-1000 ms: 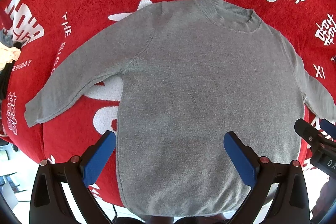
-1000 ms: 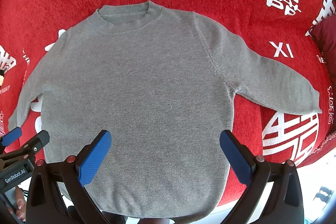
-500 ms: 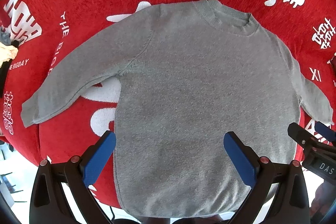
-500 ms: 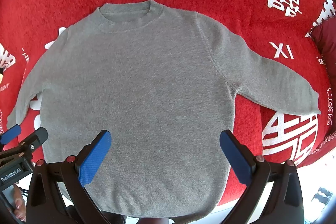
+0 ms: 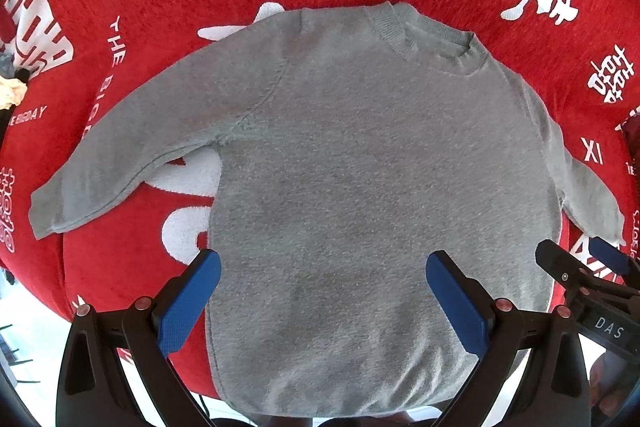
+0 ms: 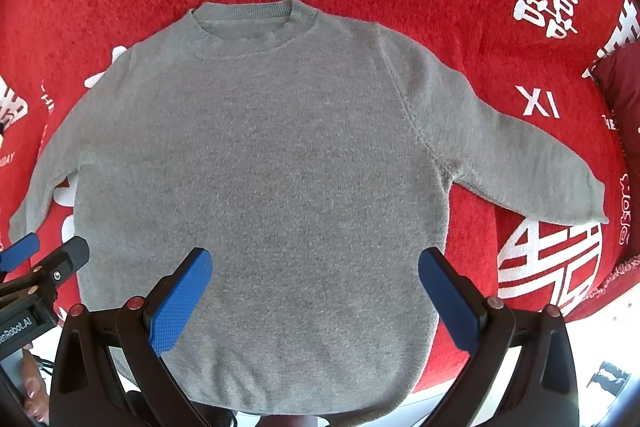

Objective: Fold small clothes

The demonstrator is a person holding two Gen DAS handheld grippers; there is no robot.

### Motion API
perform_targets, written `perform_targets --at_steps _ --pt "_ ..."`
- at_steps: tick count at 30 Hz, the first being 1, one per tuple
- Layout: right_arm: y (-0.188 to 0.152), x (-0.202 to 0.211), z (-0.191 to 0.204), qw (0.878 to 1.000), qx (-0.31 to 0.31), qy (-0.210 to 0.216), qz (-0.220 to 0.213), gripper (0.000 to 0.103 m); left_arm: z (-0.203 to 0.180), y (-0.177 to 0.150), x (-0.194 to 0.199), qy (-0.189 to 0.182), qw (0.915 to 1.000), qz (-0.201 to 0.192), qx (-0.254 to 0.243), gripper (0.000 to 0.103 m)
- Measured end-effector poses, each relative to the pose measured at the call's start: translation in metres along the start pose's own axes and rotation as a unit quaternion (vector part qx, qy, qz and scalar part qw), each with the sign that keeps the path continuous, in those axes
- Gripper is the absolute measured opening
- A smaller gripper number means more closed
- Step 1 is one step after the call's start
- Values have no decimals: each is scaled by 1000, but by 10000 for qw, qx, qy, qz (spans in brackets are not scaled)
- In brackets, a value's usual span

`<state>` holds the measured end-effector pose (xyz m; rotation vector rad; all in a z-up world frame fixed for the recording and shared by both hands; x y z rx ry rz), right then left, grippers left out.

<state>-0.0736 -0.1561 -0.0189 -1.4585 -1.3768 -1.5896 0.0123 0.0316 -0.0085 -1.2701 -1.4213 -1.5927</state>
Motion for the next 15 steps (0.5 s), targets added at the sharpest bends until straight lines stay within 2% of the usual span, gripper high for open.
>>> perform_targets --at_steps 8,13,15 --pt "3 -3 10 9999 133 -7 4 103 27 5 -2 -303 9985 -47 464 103" --pt "7 -7 33 9995 286 92 -18 103 74 7 -8 -253 9955 -178 898 103" --pt "7 -8 44 9992 357 177 -33 103 103 5 -11 -246 9921 -225 1213 103"
Point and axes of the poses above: each gripper's, at about its wrist camera, not at the fingertips, and x roughly against the way its jaws point, z to its left, y to its top, the point moved 1 cm from there along -x, roughly the way its jaws point, and after that the axes turned 11 degrees about -z, right-handed, at the moved point
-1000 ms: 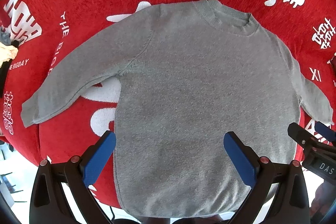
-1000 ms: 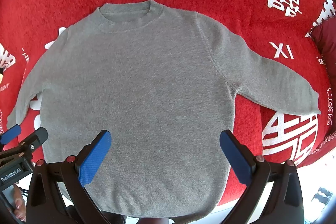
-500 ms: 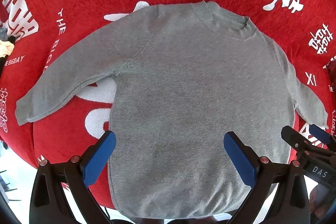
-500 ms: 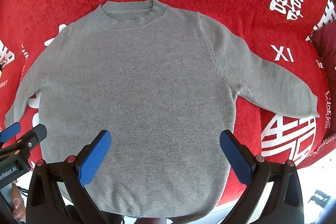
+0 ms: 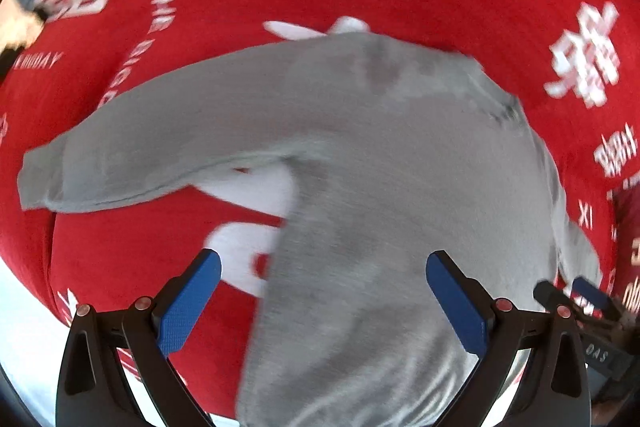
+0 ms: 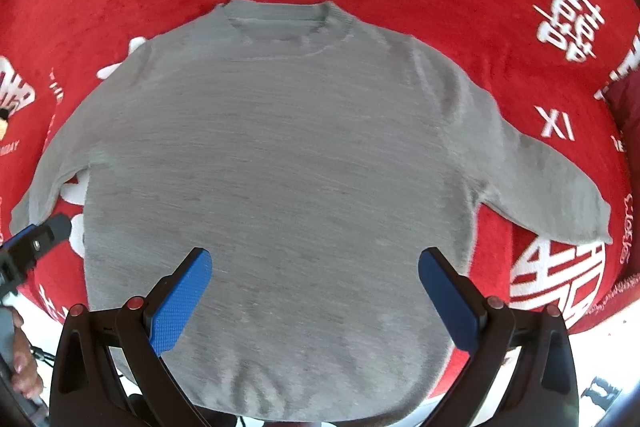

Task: Fold small clothes
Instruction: 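Lower the left gripper onto the sleeve cuff and close on it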

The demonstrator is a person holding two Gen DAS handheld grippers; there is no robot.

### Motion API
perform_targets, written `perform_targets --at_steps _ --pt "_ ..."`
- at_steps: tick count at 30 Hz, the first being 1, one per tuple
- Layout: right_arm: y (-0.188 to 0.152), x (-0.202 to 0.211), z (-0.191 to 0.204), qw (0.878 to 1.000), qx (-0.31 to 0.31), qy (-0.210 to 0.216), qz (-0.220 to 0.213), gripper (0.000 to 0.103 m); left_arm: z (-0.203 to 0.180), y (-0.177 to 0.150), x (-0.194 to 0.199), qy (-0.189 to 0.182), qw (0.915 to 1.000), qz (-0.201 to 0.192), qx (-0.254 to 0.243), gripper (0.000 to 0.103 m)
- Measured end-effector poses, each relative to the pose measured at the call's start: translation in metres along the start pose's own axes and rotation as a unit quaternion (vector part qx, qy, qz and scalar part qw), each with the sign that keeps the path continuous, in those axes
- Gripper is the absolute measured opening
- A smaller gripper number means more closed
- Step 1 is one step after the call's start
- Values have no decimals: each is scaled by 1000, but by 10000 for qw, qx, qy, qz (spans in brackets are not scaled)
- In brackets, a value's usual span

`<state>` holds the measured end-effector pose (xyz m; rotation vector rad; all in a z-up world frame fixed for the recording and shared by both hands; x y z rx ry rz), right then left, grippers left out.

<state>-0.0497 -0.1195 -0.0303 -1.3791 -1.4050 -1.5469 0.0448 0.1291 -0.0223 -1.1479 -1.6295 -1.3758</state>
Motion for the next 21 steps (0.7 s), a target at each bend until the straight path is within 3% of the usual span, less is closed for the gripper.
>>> perform_targets --at_steps 4,7,13,18,21 --pt "1 -5 37 9991 240 355 -38 103 60 5 -3 17 9974 -62 711 103" --pt "1 -8 66 9974 453 568 -8 103 114 4 -4 82 9907 -160 1348 103" --pt "-9 -17 130 9913 967 881 146 103 215 -8 -9 258 9664 -420 2524 103" --pt "-16 -20 164 9868 1218 1045 201 103 284 -22 -29 -38 9326 -586 3561 103" --pt "-18 -24 180 9843 1351 1109 241 103 301 -16 -34 -120 9280 -770 3642 103"
Point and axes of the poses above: each gripper's, at about its wrist camera, not at the fingertips, and x roughly against the way its jaws point, z to its left, y to its top, the point moved 1 cm from there along -x, roughly the way its jaws point, and after that the axes turned 11 degrees about -z, right-handed, at the moved point
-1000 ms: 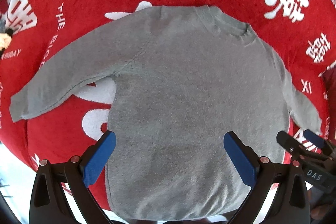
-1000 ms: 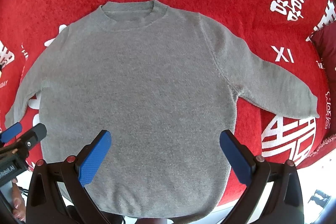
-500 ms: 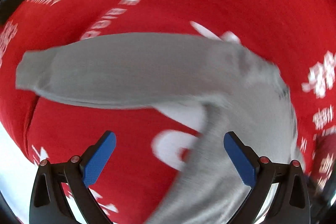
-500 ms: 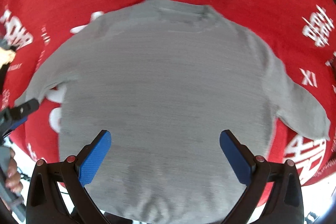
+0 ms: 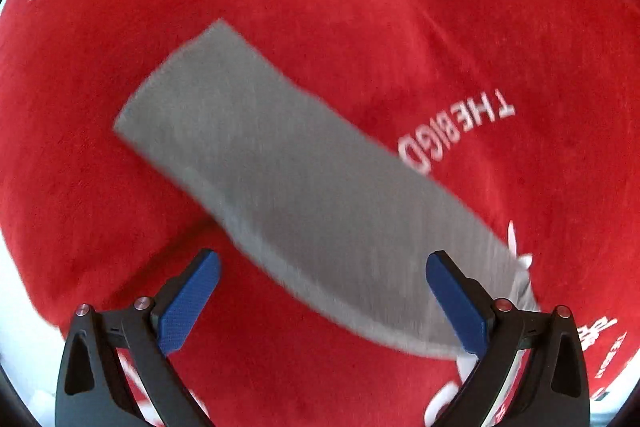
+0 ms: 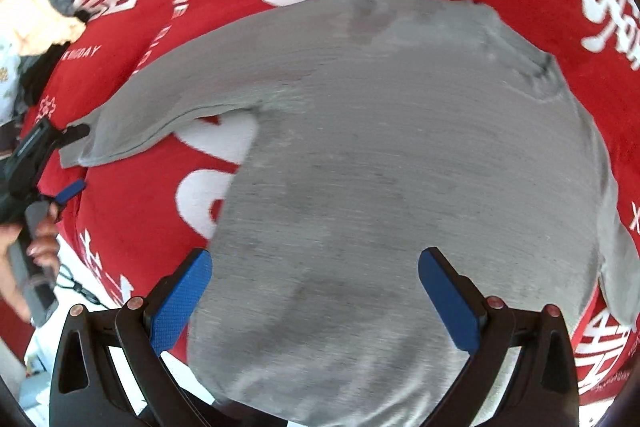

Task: Fold small clothes
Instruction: 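Lower the left gripper onto the sleeve cuff and close on it, then carry the held sleeve across the sweater body and open the left gripper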

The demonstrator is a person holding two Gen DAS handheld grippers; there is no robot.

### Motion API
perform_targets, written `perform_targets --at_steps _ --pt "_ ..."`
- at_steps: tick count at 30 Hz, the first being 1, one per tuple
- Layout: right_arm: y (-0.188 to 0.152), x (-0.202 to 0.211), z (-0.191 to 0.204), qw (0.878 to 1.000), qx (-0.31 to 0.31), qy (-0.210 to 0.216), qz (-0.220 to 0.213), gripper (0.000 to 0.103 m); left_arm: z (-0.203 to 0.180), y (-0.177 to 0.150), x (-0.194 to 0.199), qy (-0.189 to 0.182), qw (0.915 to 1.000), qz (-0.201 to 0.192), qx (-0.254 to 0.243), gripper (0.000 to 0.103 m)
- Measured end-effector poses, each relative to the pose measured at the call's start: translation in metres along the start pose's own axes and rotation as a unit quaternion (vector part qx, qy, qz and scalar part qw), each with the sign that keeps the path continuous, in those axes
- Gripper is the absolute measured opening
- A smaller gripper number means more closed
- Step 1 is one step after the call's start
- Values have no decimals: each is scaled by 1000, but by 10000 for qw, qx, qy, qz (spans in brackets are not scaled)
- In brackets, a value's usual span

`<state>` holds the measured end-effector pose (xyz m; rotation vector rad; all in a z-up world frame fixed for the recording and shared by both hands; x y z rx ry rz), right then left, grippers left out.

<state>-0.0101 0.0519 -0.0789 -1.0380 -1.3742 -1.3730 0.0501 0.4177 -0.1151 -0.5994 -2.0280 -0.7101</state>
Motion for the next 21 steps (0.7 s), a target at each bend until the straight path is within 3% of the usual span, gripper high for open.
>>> perform_targets --at_steps 3,5,7,8,10,11,15,19,21 --pt "2 -3 11 10000 86 27 36 103 0 9 -10 -63 9998 0 172 103" --pt "4 -5 18 9999 134 46 58 103 -2 12 -15 10 9998 -18 208 96" --pt "6 -4 22 9999 153 64 45 103 -4 13 -16 152 9997 -57 197 70" --pt "8 -2 24 9998 152 79 29 103 -3 14 -15 204 9996 -73 171 62" --pt "10 1 25 9998 136 107 -12 103 2 18 -11 136 9998 -101 90 21" --pt "11 2 25 9999 119 111 -34 103 2 19 -11 -70 9999 -63 74 12" --pt "12 9 14 9999 -75 109 -105 103 -14 21 -5 -156 9992 -227 -304 11" --pt "6 15 -6 9991 -357 145 -162 103 -59 14 16 -596 9942 -337 -828 11" --pt "3 18 -16 9987 -448 156 -176 103 -94 4 31 -929 9879 -401 -1177 11"
Point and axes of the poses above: each gripper's, at about its wrist camera, not at the fingertips, and x roughly against the way its jaws point, z to its left, y to its top, the point moved 1 cm from there along -x, roughly the way its jaws point, and after that the axes turned 11 degrees about -z, right-handed, at the moved point
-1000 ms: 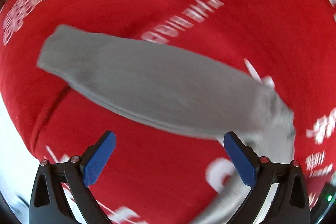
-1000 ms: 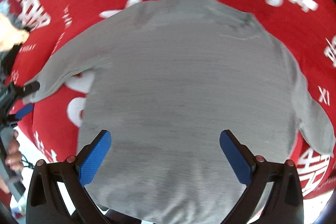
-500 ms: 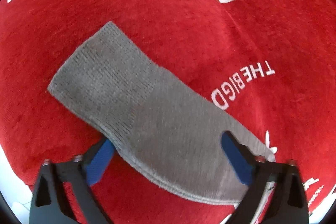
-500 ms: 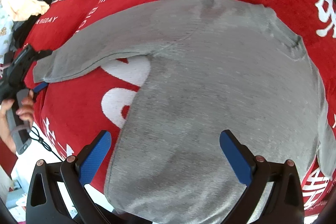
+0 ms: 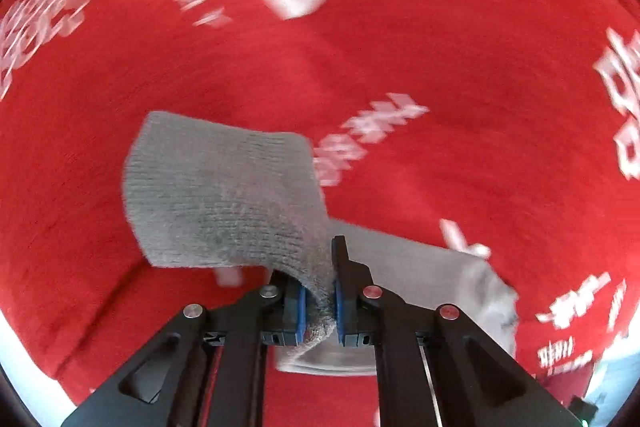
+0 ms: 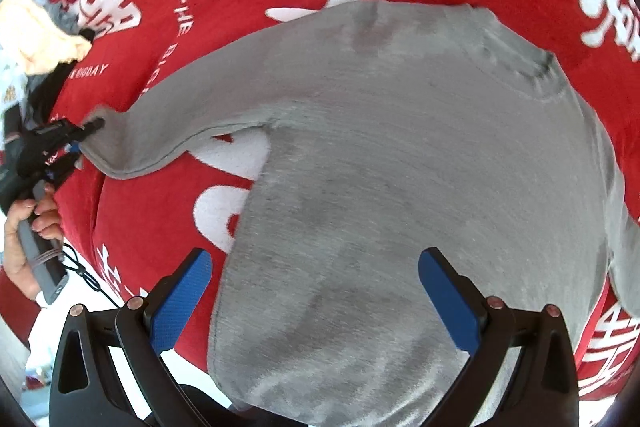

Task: Fold small clothes
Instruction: 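Carry the held sleeve across the sweater body and open the left gripper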

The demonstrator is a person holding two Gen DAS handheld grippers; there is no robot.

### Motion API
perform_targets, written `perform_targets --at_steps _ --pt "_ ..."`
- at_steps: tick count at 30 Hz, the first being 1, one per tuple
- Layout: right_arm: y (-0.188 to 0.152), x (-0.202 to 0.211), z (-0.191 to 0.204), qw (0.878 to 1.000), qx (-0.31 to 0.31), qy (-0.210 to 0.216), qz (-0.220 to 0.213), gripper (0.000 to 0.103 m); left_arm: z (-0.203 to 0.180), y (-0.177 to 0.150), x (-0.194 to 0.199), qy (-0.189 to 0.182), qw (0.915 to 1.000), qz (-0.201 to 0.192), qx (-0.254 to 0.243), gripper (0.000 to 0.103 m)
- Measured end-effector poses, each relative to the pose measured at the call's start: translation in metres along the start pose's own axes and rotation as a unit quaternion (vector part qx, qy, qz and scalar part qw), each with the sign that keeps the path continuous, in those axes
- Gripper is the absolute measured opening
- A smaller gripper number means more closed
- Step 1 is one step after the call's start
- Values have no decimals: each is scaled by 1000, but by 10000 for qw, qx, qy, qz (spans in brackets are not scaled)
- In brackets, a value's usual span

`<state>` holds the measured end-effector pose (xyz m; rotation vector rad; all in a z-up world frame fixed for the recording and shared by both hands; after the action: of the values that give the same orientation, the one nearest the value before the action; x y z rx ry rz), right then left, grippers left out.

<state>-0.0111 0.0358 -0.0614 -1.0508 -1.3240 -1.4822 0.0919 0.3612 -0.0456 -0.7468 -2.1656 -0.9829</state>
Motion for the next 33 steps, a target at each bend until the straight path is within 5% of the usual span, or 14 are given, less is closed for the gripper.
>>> perform_targets --at_steps 8,15,19,23,24,27,28,33 --pt "-3 27 -73 9989 -422 -10 -222 103 -173 -34 -1 -1329 9857 45 -1039 11" --pt "-14 56 -172 9925 -1088 -301 -463 103 -313 -153 -33 -2083 9537 836 -2004 11" --pt "-31 62 -229 9854 -1542 -528 -496 103 -349 -226 -63 -1904 9376 1249 -2629 11" --pt "-54 56 -273 9769 -1989 -676 -397 103 -355 -280 -89 -1314 9260 1547 -3182 12" --pt "-58 55 -279 9752 -2069 -688 -372 103 -354 -289 -91 -1131 9227 1561 -3339 18" --pt "-66 51 -294 9712 -2249 -708 -334 103 -349 -293 -82 -911 9199 1451 -3526 53" --pt "-65 51 -296 9707 -2269 -706 -353 103 -349 -291 -76 -869 9196 1391 -3569 57" --pt "-41 49 -288 9752 -2082 -505 -551 103 -325 -242 -49 -623 9231 1048 -3647 58"
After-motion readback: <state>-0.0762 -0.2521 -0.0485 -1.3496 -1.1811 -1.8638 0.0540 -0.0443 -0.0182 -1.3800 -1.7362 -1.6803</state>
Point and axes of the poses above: each gripper's, at about its wrist camera, not at the fingertips, and x roughly against the way its jaws point, z to its left, y to its top, the point moved 1 cm from there along -x, roughly the way its jaws point, and after that the axes turned 11 degrees about -z, right-handed, at the moved point
